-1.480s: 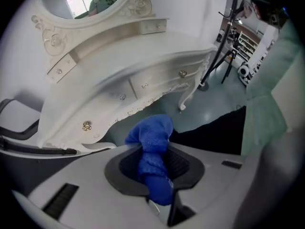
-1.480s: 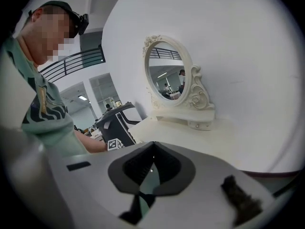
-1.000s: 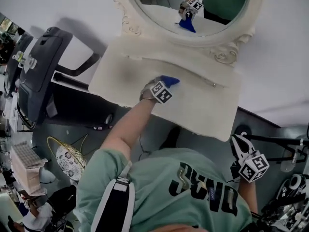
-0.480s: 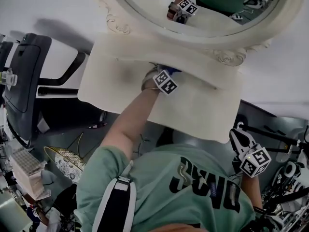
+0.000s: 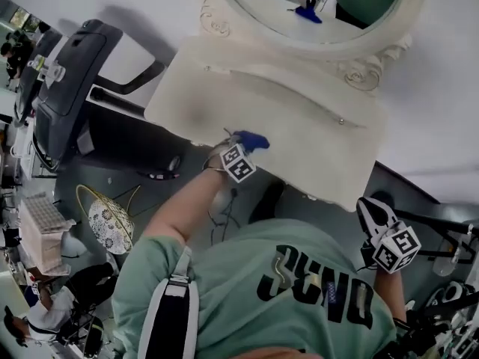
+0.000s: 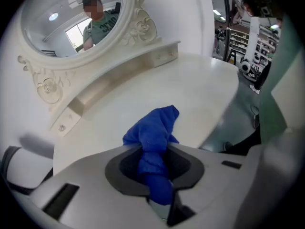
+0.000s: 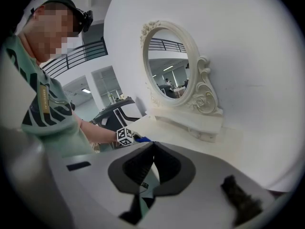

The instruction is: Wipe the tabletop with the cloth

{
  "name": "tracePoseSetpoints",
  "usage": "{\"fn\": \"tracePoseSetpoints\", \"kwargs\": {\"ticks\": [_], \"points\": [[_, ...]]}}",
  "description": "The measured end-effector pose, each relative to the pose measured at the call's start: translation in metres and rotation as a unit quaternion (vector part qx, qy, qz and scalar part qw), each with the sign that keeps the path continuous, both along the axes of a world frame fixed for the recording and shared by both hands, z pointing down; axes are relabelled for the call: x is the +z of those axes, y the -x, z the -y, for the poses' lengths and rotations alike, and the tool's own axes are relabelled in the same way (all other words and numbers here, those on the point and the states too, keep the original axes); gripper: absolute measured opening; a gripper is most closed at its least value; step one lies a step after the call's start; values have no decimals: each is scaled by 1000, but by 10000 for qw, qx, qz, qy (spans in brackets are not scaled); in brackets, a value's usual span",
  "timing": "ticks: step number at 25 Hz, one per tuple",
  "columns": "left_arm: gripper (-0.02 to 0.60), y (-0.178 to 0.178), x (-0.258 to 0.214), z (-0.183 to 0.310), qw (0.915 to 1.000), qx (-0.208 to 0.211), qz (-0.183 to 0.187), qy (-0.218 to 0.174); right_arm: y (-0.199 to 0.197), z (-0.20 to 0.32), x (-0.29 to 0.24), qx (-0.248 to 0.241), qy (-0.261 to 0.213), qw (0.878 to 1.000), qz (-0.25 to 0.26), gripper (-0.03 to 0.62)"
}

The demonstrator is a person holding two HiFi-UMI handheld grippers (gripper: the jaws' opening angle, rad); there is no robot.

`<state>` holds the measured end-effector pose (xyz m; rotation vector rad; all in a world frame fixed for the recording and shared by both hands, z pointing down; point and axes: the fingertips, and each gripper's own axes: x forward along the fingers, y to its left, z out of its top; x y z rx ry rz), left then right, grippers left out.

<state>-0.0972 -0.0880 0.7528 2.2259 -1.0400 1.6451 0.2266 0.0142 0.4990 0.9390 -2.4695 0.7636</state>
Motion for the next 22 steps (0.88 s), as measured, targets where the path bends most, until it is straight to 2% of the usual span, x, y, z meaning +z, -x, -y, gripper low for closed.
{"fn": "tracePoseSetpoints", "kwargs": {"ticks": [1,5,6,8,11,13,15,18,22], "points": [[92,3,3,-33,9999,-76,38,124,-10,-19,-2,-7,-34,10000,12,12],[95,11,33,-174,9932,-323,245,1090,-58,-85,-14,116,-116,9999,4,12],[95,10,34,-191,9921,-410,232,1160,-70,-95,-18,191,-142,9997,3,12],[95,-1,22,-189,9933,-560,62,1007,-92,-106,-24,384,-182,9991,4,12],[95,-37,-14,-119,9984,-394,-199,343,-111,-107,-29,616,-216,9979,-60,12],[97,-63,-35,-51,9990,-211,-365,-142,-113,-95,-30,712,-231,9971,-150,12],[97,-86,-45,18,9978,-65,-459,-468,-108,-75,-28,831,-207,9961,-231,12],[97,-111,-34,106,9972,181,-406,-596,-93,-42,-25,940,-103,9948,-371,12],[97,-113,-13,189,9978,150,-328,-549,-77,9,-13,1041,42,9933,-493,12]]}}
